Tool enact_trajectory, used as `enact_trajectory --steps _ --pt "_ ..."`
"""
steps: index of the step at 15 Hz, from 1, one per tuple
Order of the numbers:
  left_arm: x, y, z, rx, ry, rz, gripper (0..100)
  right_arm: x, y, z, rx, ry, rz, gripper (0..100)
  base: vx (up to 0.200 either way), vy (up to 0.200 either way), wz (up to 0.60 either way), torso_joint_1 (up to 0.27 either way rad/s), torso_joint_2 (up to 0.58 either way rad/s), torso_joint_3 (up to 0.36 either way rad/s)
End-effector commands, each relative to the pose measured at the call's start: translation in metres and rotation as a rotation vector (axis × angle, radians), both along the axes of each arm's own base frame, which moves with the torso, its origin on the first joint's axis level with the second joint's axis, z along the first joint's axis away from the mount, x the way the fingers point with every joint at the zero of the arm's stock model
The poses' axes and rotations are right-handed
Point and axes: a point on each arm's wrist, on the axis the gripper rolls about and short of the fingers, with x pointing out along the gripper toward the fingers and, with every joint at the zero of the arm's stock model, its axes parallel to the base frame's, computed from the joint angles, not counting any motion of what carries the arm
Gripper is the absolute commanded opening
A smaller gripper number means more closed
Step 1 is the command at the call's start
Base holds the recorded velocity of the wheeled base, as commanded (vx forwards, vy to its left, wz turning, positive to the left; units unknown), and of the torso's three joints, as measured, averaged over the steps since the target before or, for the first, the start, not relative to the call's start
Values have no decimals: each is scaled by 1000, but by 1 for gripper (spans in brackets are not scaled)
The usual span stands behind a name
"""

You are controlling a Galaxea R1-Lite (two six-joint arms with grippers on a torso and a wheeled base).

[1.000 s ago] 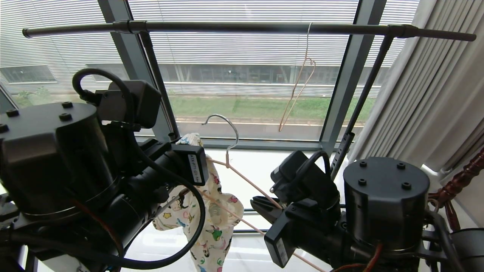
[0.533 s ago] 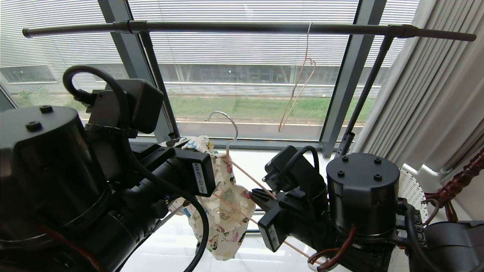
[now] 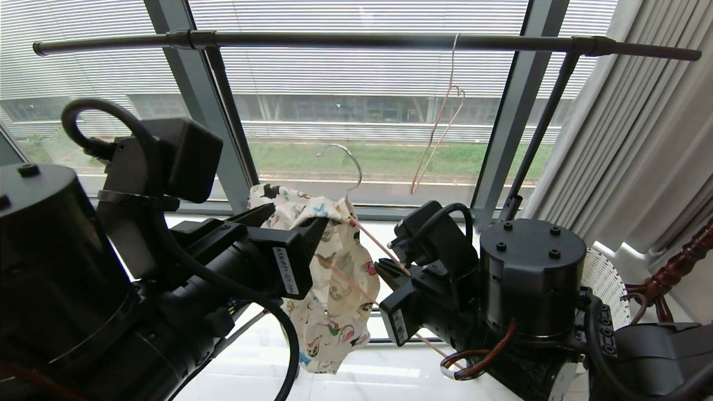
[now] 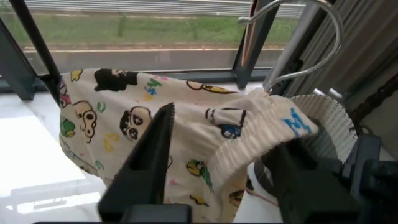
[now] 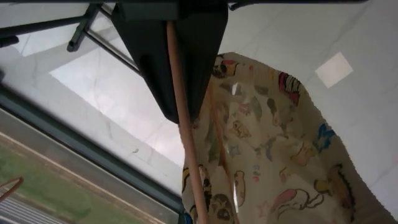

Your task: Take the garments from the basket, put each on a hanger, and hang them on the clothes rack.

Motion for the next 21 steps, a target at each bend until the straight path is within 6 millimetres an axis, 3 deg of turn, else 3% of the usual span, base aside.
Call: enact_trajectory --steps 1,6,10,14,21 --pt "-7 9 0 -5 -7 7 100 4 -3 2 5 -24 -19 0 0 0 0 0 0 0" --pt "-22 30 9 0 -24 9 100 11 -7 8 -4 -107 -32 0 0 0 0 0 0 0" --pt "-34 69 -14 188 -55 34 100 9 -25 11 -70 -165 -13 0 0 0 0 0 0 0" --pt "-48 102 -31 284 -122 -157 100 -4 -50 15 -133 -251 137 0 0 0 0 0 0 0" --pt "-46 108 -55 424 -180 -568 100 -32 -85 -24 -278 -250 424 0 0 0 0 0 0 0"
